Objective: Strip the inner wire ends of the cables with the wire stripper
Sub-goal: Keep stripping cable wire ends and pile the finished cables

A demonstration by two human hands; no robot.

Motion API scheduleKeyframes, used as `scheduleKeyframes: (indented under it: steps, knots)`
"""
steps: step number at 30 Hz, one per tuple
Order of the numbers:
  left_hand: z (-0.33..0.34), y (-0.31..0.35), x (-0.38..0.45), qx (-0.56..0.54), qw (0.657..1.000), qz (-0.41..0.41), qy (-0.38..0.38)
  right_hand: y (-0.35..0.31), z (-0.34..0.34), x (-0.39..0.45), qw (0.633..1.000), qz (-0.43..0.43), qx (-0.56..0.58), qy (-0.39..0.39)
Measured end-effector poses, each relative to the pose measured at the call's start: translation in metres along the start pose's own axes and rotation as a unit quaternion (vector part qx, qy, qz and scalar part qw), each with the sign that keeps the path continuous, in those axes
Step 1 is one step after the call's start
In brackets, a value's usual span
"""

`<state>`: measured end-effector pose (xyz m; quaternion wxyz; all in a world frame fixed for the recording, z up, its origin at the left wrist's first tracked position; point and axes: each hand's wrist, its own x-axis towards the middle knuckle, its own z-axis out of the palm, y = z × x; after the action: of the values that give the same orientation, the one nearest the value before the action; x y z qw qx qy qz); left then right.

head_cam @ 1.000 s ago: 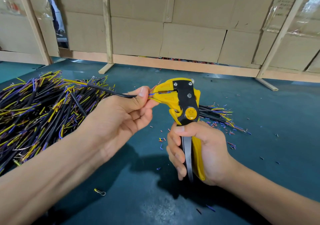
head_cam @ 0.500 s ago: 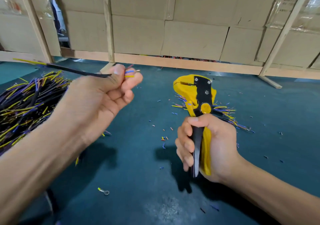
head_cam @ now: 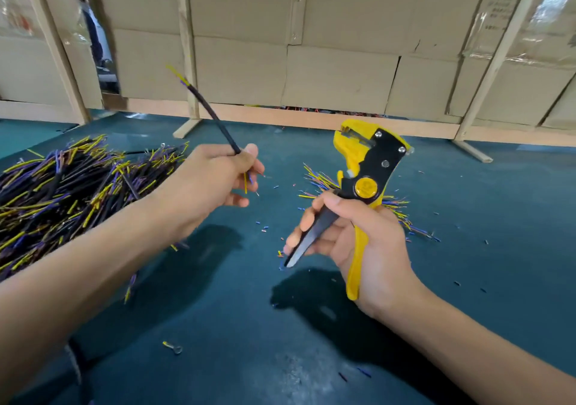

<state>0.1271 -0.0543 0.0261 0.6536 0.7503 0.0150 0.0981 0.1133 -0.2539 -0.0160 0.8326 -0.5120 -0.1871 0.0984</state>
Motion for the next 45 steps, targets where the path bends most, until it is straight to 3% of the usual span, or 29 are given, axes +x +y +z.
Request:
scheduleKeyframes:
  steps: [3,6,7,9,11,12,14,17,19,22,23,25,27,32,34,39,45]
  knots:
    - [0.017,0.004,0.029,0.105,0.994,-0.009,-0.034,-0.01,-0.005,0.002,0.988,-0.106,-0.046,0.104]
    - [0.047,0.008,0.054,0.232,0.971,0.034,-0.051,-0.02,-0.01,0.005,0.971,-0.176,-0.069,0.147]
    - [0.057,0.007,0.061,0.313,0.946,0.065,-0.06,-0.022,-0.011,0.005,0.967,-0.189,-0.073,0.155]
    - [0.079,0.005,0.065,0.479,0.863,0.119,-0.108,-0.023,-0.014,0.005,0.96,-0.206,-0.095,0.166]
    - [0.094,-0.007,0.067,0.586,0.784,0.1,-0.178,-0.022,-0.016,0.005,0.954,-0.216,-0.118,0.169]
    - [0.097,-0.012,0.067,0.612,0.764,0.082,-0.188,-0.021,-0.017,0.005,0.954,-0.216,-0.123,0.168]
    - [0.091,-0.018,0.064,0.643,0.745,0.073,-0.161,-0.019,-0.018,0.005,0.955,-0.206,-0.136,0.165]
    - [0.044,-0.013,0.062,0.662,0.736,0.134,-0.053,-0.016,-0.019,0.007,0.956,-0.184,-0.164,0.159]
    - [-0.004,-0.003,0.058,0.735,0.676,0.05,0.01,-0.012,-0.018,0.008,0.954,-0.169,-0.189,0.159]
    - [-0.055,-0.003,0.039,0.784,0.596,-0.167,0.045,-0.005,-0.016,0.01,0.957,-0.136,-0.199,0.162]
    - [-0.061,-0.009,0.031,0.783,0.592,-0.185,0.051,-0.003,-0.015,0.011,0.959,-0.124,-0.198,0.161]
    - [-0.061,-0.024,0.023,0.778,0.606,-0.148,0.076,0.0,-0.015,0.011,0.96,-0.11,-0.2,0.16]
    - [-0.054,-0.031,0.02,0.787,0.598,-0.115,0.094,0.001,-0.015,0.011,0.96,-0.107,-0.2,0.162]
    - [-0.038,-0.032,0.016,0.838,0.523,-0.131,0.079,-0.002,-0.018,0.011,0.962,-0.108,-0.187,0.169]
    - [-0.036,-0.033,0.018,0.841,0.52,-0.133,0.065,-0.001,-0.019,0.012,0.962,-0.106,-0.185,0.171]
    - [-0.032,-0.035,0.008,0.795,0.582,-0.154,0.072,0.002,-0.015,0.013,0.963,-0.097,-0.178,0.176]
    - [-0.029,-0.04,0.006,0.794,0.596,-0.065,0.101,0.004,-0.01,0.009,0.972,-0.072,-0.141,0.171]
